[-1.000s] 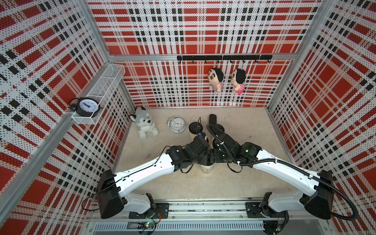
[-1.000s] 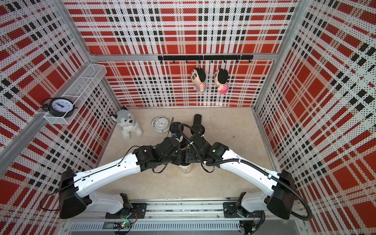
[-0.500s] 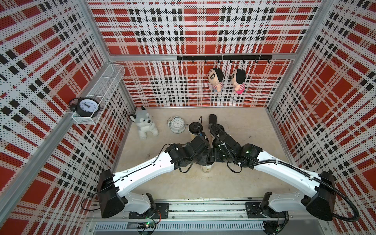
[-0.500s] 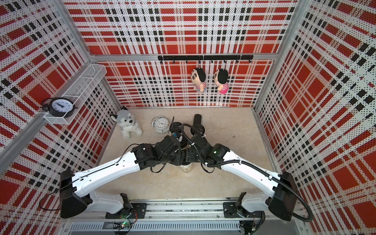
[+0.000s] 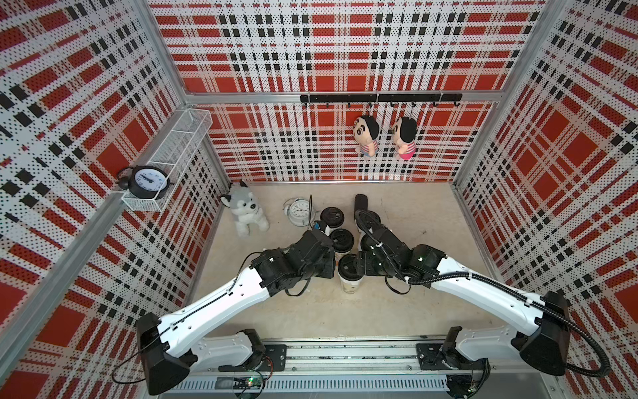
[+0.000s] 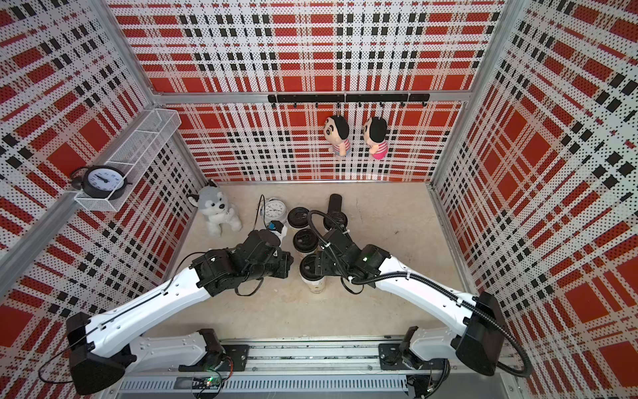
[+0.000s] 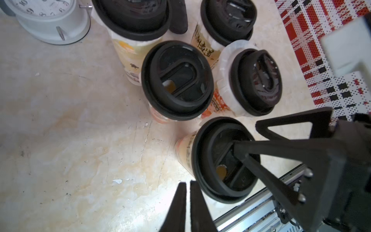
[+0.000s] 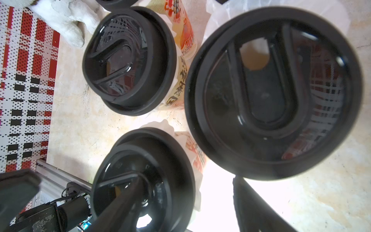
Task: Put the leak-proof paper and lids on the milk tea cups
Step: Secure the cup lid on the cup.
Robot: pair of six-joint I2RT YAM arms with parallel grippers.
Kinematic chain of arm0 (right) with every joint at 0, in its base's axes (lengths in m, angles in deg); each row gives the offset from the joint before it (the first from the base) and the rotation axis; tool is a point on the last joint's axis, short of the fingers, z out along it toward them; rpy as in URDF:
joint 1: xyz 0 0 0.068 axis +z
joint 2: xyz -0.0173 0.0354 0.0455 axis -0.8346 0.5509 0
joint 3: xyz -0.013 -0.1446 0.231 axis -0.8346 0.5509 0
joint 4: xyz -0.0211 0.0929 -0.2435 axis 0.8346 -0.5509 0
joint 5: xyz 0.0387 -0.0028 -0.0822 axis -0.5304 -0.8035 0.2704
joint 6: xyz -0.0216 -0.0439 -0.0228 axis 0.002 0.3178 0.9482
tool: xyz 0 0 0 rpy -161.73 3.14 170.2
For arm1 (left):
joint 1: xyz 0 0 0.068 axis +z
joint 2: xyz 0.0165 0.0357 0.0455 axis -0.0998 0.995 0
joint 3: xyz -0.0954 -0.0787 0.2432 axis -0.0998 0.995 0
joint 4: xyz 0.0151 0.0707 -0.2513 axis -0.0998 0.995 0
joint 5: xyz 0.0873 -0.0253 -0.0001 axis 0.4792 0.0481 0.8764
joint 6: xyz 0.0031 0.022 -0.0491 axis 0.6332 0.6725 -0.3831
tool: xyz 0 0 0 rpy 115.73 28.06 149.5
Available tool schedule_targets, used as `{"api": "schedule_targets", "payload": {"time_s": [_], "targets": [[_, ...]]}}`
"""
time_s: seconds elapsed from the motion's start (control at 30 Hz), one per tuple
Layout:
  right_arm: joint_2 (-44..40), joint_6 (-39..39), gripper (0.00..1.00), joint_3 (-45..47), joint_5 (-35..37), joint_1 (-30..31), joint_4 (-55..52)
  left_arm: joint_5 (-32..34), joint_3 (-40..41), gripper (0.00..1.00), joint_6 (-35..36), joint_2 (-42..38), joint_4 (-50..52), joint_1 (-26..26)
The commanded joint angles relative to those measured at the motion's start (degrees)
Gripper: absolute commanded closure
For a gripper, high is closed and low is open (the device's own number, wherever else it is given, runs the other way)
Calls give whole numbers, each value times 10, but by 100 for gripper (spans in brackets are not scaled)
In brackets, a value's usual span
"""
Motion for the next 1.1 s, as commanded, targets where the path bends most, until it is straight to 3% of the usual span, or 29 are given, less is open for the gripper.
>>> {"api": "schedule_targets", "payload": {"time_s": [0.0, 0.67, 1.07], "targets": [[19, 5, 27, 25, -7, 6, -86, -27, 19, 88, -12, 4, -35, 3], [31, 12, 27, 21, -14, 6, -88, -59, 60, 89, -35, 26, -89, -19], [31, 9, 27, 34, -20, 5, -82, -58, 136, 90, -82, 21, -109, -53]]}}
